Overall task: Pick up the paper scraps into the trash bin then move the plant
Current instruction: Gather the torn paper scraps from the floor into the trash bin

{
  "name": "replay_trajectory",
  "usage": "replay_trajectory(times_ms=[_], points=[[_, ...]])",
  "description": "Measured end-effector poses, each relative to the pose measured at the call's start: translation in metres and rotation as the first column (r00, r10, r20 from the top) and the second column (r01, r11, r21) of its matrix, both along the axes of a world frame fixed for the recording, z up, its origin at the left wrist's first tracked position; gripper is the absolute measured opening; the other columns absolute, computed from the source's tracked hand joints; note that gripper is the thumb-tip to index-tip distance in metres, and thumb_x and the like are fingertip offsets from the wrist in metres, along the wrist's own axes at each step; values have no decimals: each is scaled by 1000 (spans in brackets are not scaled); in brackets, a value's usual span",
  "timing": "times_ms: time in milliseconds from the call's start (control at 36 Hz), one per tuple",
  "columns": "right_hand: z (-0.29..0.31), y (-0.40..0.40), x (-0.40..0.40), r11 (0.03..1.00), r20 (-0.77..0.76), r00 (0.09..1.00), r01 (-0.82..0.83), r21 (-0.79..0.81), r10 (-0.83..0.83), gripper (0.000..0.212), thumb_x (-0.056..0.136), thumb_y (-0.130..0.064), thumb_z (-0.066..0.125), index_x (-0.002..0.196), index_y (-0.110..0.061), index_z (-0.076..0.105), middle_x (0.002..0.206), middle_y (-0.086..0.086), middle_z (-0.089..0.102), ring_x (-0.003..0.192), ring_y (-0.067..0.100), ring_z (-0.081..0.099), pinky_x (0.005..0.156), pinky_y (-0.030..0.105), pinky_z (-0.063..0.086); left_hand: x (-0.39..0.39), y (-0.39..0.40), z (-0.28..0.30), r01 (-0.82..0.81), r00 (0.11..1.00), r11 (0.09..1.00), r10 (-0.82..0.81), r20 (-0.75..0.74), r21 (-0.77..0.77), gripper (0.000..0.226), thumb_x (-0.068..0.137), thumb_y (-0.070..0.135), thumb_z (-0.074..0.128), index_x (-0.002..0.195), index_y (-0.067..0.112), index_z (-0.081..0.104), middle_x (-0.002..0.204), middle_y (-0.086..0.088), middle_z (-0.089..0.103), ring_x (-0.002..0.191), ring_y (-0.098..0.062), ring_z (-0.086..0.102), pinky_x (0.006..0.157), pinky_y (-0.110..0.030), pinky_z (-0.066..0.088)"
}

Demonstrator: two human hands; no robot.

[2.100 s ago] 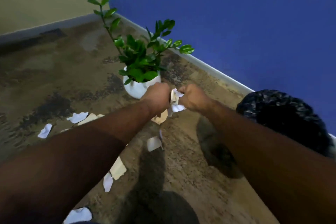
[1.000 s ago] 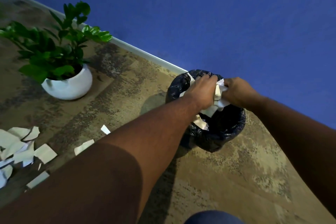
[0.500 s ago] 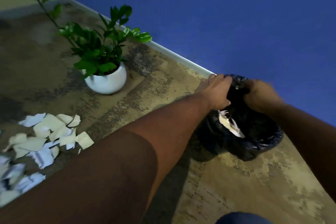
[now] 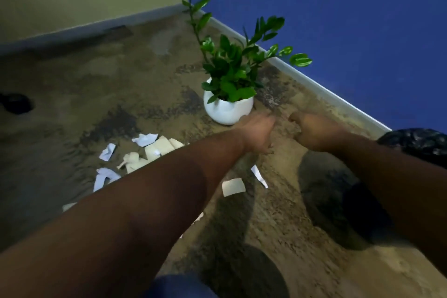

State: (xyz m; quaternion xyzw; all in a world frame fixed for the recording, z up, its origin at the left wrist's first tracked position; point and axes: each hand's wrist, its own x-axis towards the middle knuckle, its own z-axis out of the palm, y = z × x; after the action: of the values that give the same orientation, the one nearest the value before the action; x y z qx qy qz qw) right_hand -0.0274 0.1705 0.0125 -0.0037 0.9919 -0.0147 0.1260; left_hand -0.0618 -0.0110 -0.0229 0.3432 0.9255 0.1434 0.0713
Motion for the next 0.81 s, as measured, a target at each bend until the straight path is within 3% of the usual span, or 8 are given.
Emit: replay_trajectory(times_ms=[56,167,278,417,556,667,806], points=[[-12,-27,-9,997,29,996,-81,-22,81,50,88,-19,63,136,-22,51,128,6,60,109,23,59,82,25,45,-5,-28,-15,-75,997,997,76,30,-14,58,85,35,68,135,16,46,132,-12,52,120,-32,51,98,-44,47],[-46,-78,-25,985,94,982,-158,-66,164,53,93,-34,58,140,-12,48,139,12,55,125,27,54,108,32,40,-12,-80,-44,-175,978,985,175,110,-15,68,79,39,72,136,13,47,132,-14,52,122,-33,51,101,-45,47],[-77,-126,-34,971,118,976,-161,-177,183,78,85,-31,67,151,-14,29,145,12,49,132,30,48,109,39,39,-16,-126,-70,-242,953,969,246,175,-46,71,77,38,76,137,14,46,138,-12,50,126,-31,50,105,-40,44],[-110,-172,-37,973,169,973,-125,-192,158,114,68,-40,83,155,-21,12,145,14,40,129,38,46,104,45,45,-21,-178,-93,-296,929,950,311,198,-103,85,69,44,80,140,17,42,141,-12,46,132,-33,43,105,-48,42],[-149,-206,-39,979,252,956,-108,-175,151,124,60,-40,90,153,-31,8,162,8,11,142,40,32,109,51,40,-21,-223,-124,-349,899,905,397,185,-245,120,53,68,81,150,32,21,157,-9,20,147,-36,16,107,-62,35],[-172,-226,-44,969,267,943,-146,-201,198,131,56,-43,91,152,-37,1,163,8,5,145,42,24,111,56,36,-22,-249,-152,-362,876,867,442,192,-343,145,39,85,72,154,38,-3,165,-10,-10,151,-40,-6,112,-69,20],[-190,-250,-49,958,227,943,-198,-207,244,140,51,-48,91,151,-39,-7,159,10,7,144,43,21,106,56,36,-24,-260,-171,-397,821,836,508,261,-379,156,39,75,81,147,43,-26,160,-5,-33,149,-37,-24,107,-77,7]])
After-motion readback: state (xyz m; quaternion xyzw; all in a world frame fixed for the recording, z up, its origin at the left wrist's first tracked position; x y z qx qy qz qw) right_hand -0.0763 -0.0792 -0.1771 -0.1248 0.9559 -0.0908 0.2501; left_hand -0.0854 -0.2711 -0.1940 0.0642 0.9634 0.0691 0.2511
